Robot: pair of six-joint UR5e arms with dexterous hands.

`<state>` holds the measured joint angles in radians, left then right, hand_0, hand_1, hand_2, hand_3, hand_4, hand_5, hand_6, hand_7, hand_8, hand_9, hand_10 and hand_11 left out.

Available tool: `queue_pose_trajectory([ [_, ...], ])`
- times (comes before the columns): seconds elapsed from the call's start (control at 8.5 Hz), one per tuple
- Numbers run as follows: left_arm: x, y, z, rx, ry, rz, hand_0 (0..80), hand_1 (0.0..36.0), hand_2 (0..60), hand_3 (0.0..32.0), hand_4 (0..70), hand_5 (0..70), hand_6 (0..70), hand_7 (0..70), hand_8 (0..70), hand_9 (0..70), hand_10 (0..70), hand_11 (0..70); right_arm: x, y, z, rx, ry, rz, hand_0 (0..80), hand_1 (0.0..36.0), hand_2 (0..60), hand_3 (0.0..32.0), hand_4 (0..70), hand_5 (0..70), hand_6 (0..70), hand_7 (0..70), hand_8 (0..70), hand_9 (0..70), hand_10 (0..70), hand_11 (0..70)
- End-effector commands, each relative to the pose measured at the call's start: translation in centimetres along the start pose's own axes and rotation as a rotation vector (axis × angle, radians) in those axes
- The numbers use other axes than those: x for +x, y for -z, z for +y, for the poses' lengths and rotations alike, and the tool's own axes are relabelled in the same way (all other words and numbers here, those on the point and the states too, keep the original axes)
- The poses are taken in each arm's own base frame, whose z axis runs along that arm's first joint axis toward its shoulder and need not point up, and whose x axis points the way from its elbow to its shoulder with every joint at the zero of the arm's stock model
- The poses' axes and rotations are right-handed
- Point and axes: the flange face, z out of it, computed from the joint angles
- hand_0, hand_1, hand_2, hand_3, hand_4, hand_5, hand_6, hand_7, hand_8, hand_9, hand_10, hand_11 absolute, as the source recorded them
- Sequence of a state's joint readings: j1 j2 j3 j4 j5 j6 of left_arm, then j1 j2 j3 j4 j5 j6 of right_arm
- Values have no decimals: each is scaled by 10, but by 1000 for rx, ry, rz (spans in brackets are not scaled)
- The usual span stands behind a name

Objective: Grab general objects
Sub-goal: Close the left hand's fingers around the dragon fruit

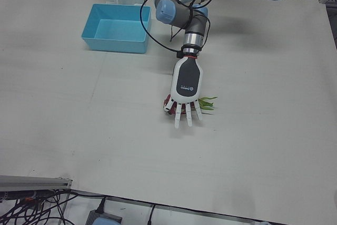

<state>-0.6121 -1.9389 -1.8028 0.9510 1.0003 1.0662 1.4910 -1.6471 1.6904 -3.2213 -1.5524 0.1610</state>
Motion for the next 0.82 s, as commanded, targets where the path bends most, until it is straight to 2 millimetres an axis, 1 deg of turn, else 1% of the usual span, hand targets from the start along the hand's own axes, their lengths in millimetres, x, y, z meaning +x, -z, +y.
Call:
queue_pose_trajectory([
  [0.0, -7, -8, 2, 13, -17, -23, 800, 303, 0, 320, 0, 611, 0, 28, 63, 0, 0, 0, 0, -1, 1, -1, 0, 0, 0, 0, 0, 0, 0, 0, 0, 0, 0, 0, 0, 0],
  [0.47, -18, -14, 1, 25, -37, -45, 800, 296, 0, 320, 0, 614, 0, 26, 63, 0, 0, 0, 0, 0, 0, 0, 0, 0, 0, 0, 0, 0, 0, 0, 0, 0, 0, 0, 0, 0],
  [0.71, -20, -15, 0, 27, -43, -50, 800, 305, 0, 320, 0, 628, 0, 29, 64, 0, 0, 0, 0, 0, 0, 0, 0, 0, 0, 0, 0, 0, 0, 0, 0, 0, 0, 0, 0, 0],
])
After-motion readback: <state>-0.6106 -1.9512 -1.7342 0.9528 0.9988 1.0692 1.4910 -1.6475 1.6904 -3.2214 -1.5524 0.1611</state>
